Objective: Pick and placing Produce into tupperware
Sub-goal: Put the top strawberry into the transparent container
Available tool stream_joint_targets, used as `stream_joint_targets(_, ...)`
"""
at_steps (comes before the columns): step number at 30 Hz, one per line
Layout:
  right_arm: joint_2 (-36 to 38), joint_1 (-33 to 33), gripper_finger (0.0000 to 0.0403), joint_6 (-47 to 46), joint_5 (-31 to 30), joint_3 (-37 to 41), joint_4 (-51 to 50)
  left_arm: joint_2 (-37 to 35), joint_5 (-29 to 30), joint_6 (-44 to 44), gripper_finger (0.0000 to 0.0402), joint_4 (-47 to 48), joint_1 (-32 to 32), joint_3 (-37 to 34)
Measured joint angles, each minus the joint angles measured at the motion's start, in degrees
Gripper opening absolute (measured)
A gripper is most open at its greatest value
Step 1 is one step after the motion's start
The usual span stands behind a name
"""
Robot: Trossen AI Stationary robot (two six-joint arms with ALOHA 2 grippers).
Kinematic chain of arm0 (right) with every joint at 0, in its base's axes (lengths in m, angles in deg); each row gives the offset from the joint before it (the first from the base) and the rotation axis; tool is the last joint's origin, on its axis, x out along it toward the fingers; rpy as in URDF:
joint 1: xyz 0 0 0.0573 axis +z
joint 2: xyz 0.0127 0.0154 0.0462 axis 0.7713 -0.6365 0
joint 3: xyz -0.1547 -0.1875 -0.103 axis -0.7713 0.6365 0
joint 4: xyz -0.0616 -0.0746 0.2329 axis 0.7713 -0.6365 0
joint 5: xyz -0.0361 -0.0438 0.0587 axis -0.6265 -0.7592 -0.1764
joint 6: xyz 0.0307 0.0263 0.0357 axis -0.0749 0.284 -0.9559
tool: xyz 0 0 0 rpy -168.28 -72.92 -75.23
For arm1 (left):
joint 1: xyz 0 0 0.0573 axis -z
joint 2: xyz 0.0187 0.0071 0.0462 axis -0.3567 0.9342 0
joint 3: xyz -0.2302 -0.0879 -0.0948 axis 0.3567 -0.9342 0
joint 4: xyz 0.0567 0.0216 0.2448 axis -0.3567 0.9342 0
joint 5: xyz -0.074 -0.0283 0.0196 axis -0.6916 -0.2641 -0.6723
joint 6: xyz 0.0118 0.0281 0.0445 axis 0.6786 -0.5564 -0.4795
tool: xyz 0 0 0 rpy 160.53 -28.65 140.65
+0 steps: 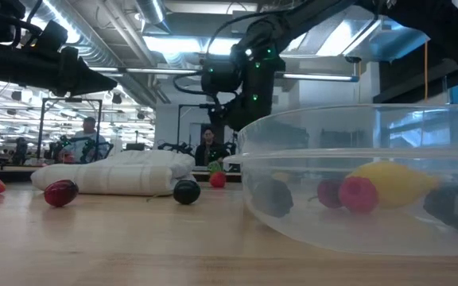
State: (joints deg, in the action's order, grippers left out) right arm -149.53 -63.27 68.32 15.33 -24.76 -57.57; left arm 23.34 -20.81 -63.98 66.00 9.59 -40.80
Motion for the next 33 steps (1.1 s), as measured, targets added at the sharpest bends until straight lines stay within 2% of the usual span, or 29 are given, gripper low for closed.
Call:
stream_joint_targets(4, 0.00, -0.04, 0.0087, -0.02, -0.03, -4.01, -4.52, 0.00, 0.01, 0.02, 0.0126, 0.00, 0.00, 0.00)
stream_joint_targets(20, 0.13, -0.67, 0.0094, 0.99, -0.38, -21.06, -3.11, 0.00, 0.02, -0.04, 0.0126, 0.00, 0.00, 0.00)
stream_joint_targets(24, 0.15, -0.96, 0.0137, 1.49, -0.38, -23.25, -2.89, 0.01, 0.02, -0.05, 0.0126, 0.00, 0.00, 0.00)
stream_joint_targets(30, 0.20, -2.27, 0.0235, 1.50, -0.41, -24.36, -2.03, 0.00, 0.06, -0.09, 0.0126, 0.00, 0.00, 0.00)
stream_joint_targets(33, 0.22, -2.69, 0.0271, 0.68, -0.48, -24.36, -0.65, 0.00, 0.06, -0.09, 0.0126, 0.00, 0.00, 0.00)
